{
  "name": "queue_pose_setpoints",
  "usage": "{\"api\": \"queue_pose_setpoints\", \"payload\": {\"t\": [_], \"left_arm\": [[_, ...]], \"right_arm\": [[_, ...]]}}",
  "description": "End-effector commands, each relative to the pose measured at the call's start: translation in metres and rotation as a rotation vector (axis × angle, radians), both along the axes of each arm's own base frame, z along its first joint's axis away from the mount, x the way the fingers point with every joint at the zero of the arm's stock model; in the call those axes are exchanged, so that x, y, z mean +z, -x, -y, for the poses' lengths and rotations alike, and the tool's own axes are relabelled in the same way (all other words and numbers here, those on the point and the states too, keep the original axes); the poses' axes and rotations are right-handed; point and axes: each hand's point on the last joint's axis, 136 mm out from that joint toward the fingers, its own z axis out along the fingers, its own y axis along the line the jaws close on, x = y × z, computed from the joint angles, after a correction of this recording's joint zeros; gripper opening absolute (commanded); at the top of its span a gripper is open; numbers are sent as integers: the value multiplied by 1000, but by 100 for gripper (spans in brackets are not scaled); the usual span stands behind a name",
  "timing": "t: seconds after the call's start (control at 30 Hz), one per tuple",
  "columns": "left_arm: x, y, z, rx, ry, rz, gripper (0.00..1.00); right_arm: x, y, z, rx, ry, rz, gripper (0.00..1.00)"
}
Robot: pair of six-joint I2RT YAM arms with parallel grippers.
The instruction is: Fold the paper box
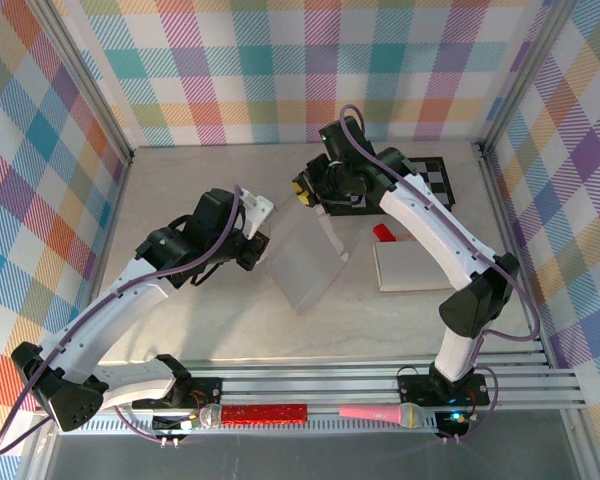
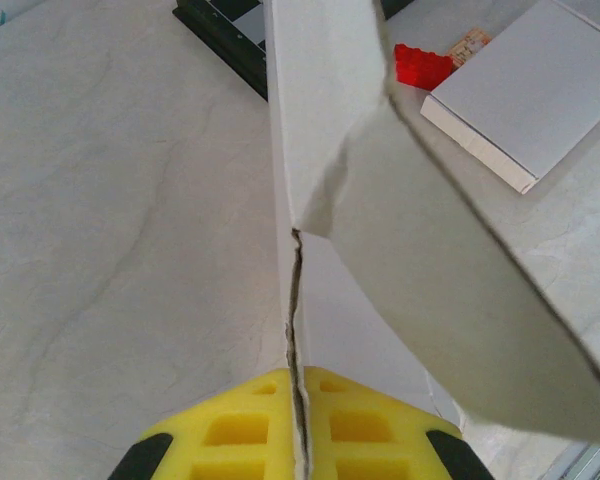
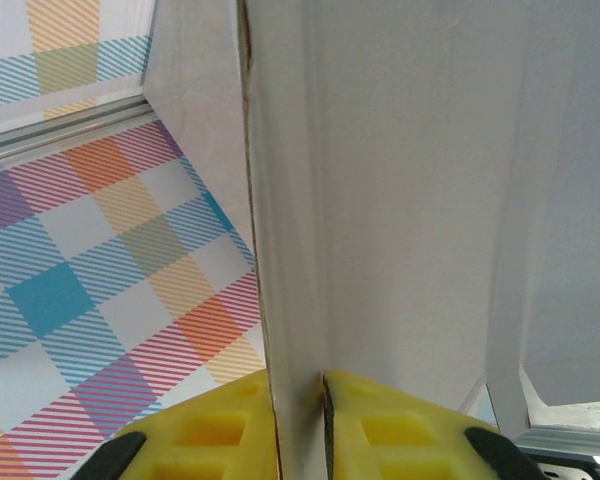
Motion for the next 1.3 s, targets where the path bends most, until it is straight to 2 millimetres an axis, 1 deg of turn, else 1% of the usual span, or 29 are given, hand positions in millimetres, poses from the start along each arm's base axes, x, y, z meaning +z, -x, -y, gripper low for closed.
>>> {"api": "queue_pose_setpoints", "payload": {"t": [0.0,0.3,0.4,0.5,0.57,0.67,0.77,0.87,0.97,1.03,1.13,1.27], "left_arm": [[8,4,0,-16,3,19,0],[7,3,0,-11,8,19,0],[6,3,-1,2,24,22,0],[2,3,-7,49,62,7,26],[-3,3,-17,100,108,-17,44],[-9,7,-37,189,173,-46,58],[-16,11,-58,285,234,-75,65],[-32,12,-84,418,255,-135,66],[-52,13,-102,523,247,-232,60],[-66,14,-115,606,231,-285,56],[-81,14,-124,681,270,-353,52],[-92,12,-126,716,309,-383,50]], "right_arm": [[-12,-1,1,3,14,-30,15],[-15,-1,2,-6,15,-36,1],[-16,-3,3,-24,6,-20,0],[-25,-6,5,-73,-21,21,0],[-32,-9,5,-117,-41,74,0],[-41,-16,0,-155,-105,122,0],[-51,-22,-10,-150,-153,165,0],[-59,-22,-16,-117,-136,203,0],[-73,-20,-26,-88,-156,199,0],[-77,-20,-35,-69,-181,219,0],[-80,-18,-48,-35,-206,286,0],[-84,-20,-63,7,-297,357,0]]}}
